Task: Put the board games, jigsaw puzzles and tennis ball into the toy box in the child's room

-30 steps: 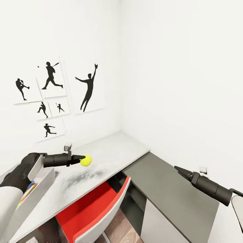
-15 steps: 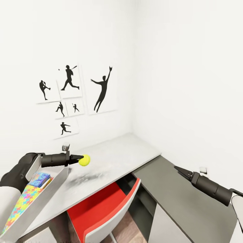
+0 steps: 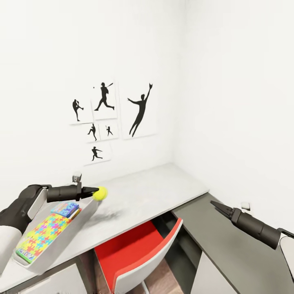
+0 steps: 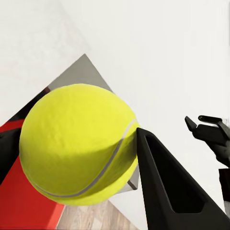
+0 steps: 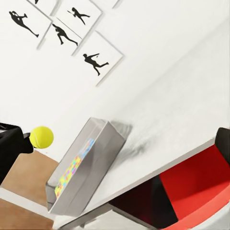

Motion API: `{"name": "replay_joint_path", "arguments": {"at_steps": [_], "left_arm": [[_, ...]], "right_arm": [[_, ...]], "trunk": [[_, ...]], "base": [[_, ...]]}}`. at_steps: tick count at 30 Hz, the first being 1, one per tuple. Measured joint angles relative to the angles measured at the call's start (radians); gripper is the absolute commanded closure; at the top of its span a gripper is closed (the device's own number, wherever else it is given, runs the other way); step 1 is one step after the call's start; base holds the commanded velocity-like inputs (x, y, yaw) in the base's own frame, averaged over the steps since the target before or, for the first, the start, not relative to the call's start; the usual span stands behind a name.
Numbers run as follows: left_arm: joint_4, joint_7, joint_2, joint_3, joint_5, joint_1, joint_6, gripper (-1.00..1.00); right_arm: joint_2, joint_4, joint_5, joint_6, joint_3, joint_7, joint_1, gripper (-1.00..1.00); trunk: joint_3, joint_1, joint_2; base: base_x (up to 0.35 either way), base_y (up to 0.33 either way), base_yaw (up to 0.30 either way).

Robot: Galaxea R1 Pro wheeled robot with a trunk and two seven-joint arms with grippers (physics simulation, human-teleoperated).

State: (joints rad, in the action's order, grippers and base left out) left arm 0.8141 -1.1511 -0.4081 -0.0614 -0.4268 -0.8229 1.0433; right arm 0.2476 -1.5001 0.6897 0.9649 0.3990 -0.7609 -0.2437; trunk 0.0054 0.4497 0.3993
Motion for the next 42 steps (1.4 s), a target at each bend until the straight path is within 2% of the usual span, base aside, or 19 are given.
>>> {"name": "replay_joint_path", "arguments": {"at_steps": [42], "left_arm": [[-0.003,-0.007,-0.001,0.001,0.004,0.000,0.000,1.00]], "right_arm": [[0.001,0.000,0.000,0.000,0.001,-0.007,0.000,-1.00]], "trunk": [[0.043,0.000,0.000]], "base": [[-0.015,0.000,0.224]]}}
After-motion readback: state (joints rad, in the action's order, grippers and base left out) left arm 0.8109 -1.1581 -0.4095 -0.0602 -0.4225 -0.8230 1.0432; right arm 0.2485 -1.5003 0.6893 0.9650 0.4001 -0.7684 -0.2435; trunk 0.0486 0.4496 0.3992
